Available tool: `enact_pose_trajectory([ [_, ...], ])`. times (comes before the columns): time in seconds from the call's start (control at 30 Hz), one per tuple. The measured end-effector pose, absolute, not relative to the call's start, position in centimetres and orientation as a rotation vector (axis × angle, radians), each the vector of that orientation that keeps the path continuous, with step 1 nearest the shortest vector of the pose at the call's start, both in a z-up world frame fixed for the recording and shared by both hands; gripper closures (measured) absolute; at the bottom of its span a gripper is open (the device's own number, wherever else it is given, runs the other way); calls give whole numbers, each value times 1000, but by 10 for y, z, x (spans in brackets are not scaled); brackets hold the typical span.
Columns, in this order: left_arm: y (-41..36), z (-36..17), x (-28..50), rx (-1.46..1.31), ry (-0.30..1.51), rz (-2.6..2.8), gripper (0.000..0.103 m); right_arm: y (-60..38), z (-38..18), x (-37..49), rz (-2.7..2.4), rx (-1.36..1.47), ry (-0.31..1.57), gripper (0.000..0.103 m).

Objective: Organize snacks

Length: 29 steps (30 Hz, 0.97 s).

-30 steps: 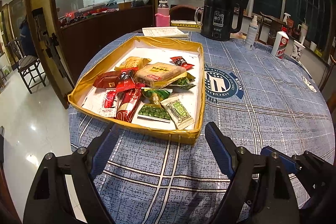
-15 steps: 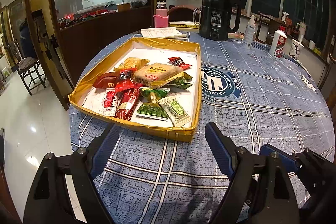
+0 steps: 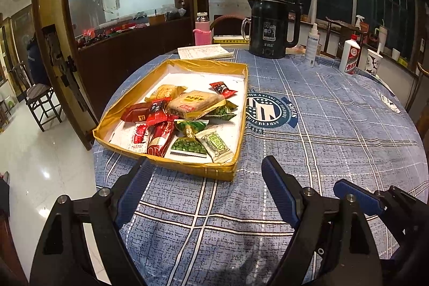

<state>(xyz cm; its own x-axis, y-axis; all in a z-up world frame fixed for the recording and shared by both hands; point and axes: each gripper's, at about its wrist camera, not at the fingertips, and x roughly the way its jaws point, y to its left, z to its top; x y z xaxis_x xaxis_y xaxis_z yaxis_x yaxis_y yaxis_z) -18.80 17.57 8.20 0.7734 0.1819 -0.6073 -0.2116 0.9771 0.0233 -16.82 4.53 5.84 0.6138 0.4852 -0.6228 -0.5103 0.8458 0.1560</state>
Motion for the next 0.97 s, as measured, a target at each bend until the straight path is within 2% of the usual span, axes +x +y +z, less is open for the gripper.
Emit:
enact_pose_trajectory([
  [0.37,165,93,-196,-32,601,212,18,31,63,-175,571,-13,684,46],
  [0.5,167,115,-221,-67,436,243,18,27,62,-174,568,-8,682,46],
  [0.57,165,126,-238,-64,344,272,11,26,60,-172,565,-6,684,46],
  [0.6,164,129,-247,-57,285,292,0,26,60,-171,565,-5,686,46],
  [0.67,165,130,-253,-48,225,299,0,26,59,-170,570,-5,689,46],
  [0.97,160,113,-199,-53,491,203,0,13,58,-157,553,6,696,46],
])
